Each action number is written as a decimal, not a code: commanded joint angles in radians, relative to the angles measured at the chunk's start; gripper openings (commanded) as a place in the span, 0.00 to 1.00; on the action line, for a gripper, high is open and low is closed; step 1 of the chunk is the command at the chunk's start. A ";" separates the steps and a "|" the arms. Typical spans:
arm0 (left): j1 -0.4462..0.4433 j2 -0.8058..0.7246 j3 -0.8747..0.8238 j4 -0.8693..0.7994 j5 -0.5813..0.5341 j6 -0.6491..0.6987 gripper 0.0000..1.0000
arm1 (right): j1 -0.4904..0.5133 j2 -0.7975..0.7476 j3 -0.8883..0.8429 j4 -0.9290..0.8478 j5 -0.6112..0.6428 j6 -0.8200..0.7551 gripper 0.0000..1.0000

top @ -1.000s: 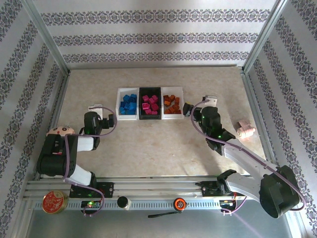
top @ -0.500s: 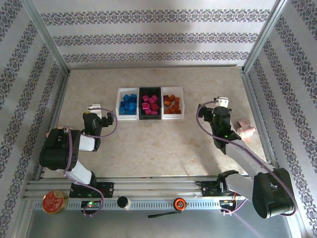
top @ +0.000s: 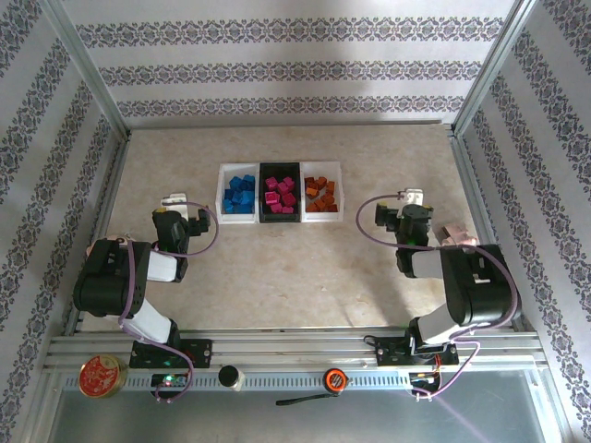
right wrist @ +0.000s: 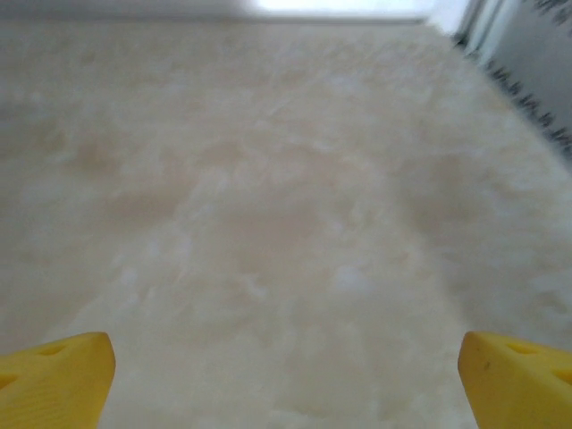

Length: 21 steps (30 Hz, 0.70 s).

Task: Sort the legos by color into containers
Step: Reset both arms

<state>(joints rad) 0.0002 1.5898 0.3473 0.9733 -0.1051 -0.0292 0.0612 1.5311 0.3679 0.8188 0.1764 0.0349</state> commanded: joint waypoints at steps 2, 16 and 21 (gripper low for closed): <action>-0.008 0.004 0.022 0.011 0.013 0.005 1.00 | -0.025 0.007 -0.004 0.165 -0.070 -0.003 0.98; -0.008 0.002 0.022 0.012 0.013 0.006 1.00 | -0.026 -0.009 -0.008 0.149 0.004 0.022 0.98; -0.008 0.003 0.022 0.012 0.014 0.006 1.00 | -0.026 -0.005 -0.004 0.145 0.003 0.022 0.98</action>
<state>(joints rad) 0.0002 1.5898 0.3519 0.9733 -0.1055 -0.0292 0.0410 1.5318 0.3637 0.9314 0.1680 0.0422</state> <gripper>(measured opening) 0.997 0.982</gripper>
